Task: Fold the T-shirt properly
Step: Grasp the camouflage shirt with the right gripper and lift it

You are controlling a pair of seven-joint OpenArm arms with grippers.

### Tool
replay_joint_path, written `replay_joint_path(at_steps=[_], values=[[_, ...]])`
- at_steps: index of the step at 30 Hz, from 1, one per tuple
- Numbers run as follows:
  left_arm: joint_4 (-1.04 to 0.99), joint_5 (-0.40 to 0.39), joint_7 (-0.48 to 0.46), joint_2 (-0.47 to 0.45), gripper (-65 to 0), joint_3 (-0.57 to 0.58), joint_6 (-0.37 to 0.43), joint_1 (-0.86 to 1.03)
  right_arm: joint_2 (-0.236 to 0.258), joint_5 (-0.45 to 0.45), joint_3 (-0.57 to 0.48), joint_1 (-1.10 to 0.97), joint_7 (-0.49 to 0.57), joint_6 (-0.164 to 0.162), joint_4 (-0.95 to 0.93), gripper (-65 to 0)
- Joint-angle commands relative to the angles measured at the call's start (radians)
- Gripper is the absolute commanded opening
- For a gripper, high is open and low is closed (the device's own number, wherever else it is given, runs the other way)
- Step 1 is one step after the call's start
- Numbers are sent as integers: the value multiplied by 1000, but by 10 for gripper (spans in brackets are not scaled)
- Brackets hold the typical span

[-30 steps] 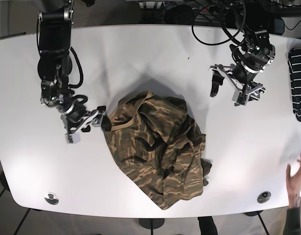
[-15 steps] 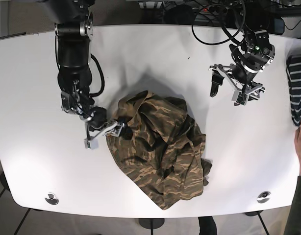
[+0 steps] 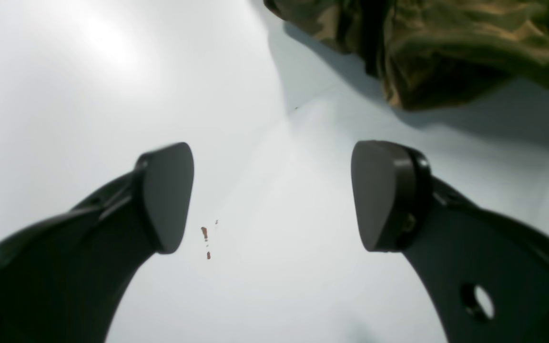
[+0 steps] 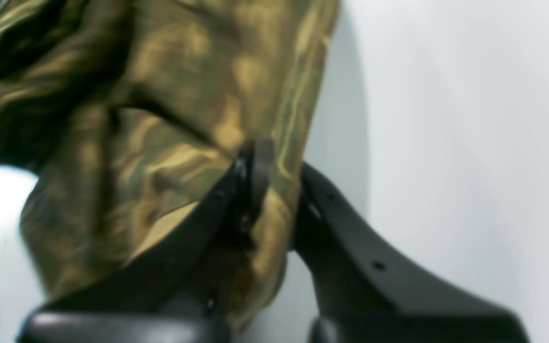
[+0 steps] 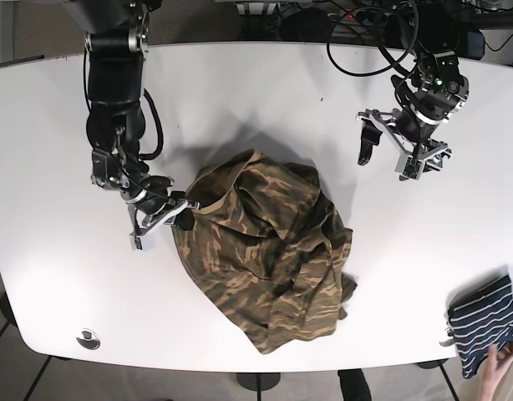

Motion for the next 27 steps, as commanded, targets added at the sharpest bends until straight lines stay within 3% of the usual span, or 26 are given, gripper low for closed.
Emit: replay_joint_path(at_steps=[1,4,8,11,13,16,18,21,24,27], values=[[18,-12,-20,-7,-174,-2,5,-8,24,21,2,-33,-24,17,193,-633],[16,-12,-22,-7,-174,-2,13,-10,98,21,-29,-132,-71,21,483,-633],[24,-15,-23,-7,-169,-1,137,-10,273,21,-95,-149,-73,21,747,-633],[26,-16,-23,-5,-167,4,144,-11,334,25,-99,-42,-73,26,772,-633],[27,-16,-23,19,-167,1,144,-11,354,27,-99,62,-76,50,772,-633],[42,-16,-23,27,-165,-1,142,-11,342,27,-101,265,-150,61,772,-633],[53,-16,-25,38,-171,5,142,-10,281,27,-99,422,-205,63,752,-633],[84,-15,-25,91,-169,5,142,-7,247,27,-103,546,-213,63,743,-633],[93,-12,-23,96,-167,19,140,-7,139,21,-135,716,-265,61,684,-633],[99,-12,-23,94,-171,67,140,-5,75,21,-133,840,-268,59,571,-633]])
